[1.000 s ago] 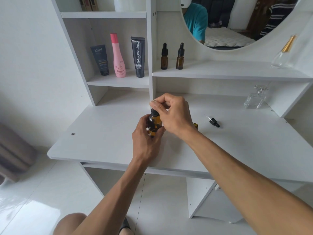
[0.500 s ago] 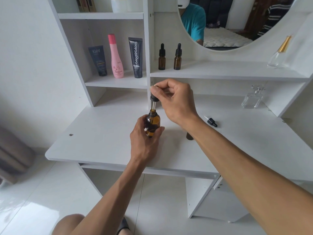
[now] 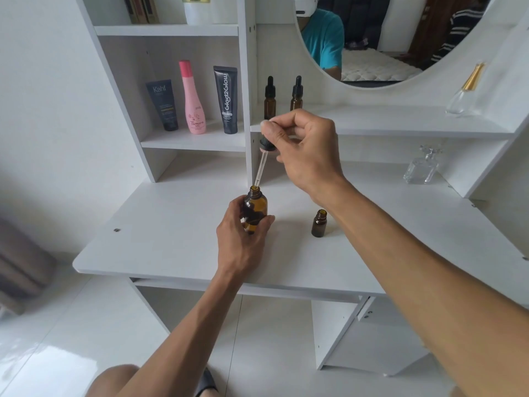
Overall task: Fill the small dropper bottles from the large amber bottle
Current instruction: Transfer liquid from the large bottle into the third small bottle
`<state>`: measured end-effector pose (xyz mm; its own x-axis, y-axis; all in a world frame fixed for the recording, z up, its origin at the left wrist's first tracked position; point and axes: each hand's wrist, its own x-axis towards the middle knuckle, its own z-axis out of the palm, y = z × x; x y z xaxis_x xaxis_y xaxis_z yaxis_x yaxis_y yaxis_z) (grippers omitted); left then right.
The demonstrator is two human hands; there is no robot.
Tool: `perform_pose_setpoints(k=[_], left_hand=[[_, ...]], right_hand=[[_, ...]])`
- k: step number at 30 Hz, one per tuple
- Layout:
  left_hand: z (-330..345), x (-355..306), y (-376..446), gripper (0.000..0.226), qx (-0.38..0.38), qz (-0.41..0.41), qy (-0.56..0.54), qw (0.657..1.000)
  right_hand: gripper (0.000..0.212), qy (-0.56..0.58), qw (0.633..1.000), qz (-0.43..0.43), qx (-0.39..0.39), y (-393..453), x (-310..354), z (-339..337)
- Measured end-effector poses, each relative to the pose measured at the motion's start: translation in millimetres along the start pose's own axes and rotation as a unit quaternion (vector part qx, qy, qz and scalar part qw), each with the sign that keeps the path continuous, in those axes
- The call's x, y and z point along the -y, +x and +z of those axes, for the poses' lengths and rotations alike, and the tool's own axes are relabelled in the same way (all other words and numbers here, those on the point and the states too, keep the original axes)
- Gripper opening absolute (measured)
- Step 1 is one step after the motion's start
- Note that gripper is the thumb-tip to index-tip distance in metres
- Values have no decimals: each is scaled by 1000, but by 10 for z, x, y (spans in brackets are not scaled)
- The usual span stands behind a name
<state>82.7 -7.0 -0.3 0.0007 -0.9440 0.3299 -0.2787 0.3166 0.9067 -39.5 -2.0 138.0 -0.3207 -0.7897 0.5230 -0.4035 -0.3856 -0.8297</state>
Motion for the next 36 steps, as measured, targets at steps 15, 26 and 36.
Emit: perform_pose_setpoints(k=[15,26,36], left_hand=[[-7,4,5,48,1,-7,8,1000],[3,-23,-6,49,0,-10,9,1000],[4,-42,-14,50,-4,-13,12,1000]], right_hand=[[9,28,998,3,-51,24,-33,-499],[13,-41,995,48,-81,-116,-452,-886],[10,-39,995,63,-72,-189,-490,-897]])
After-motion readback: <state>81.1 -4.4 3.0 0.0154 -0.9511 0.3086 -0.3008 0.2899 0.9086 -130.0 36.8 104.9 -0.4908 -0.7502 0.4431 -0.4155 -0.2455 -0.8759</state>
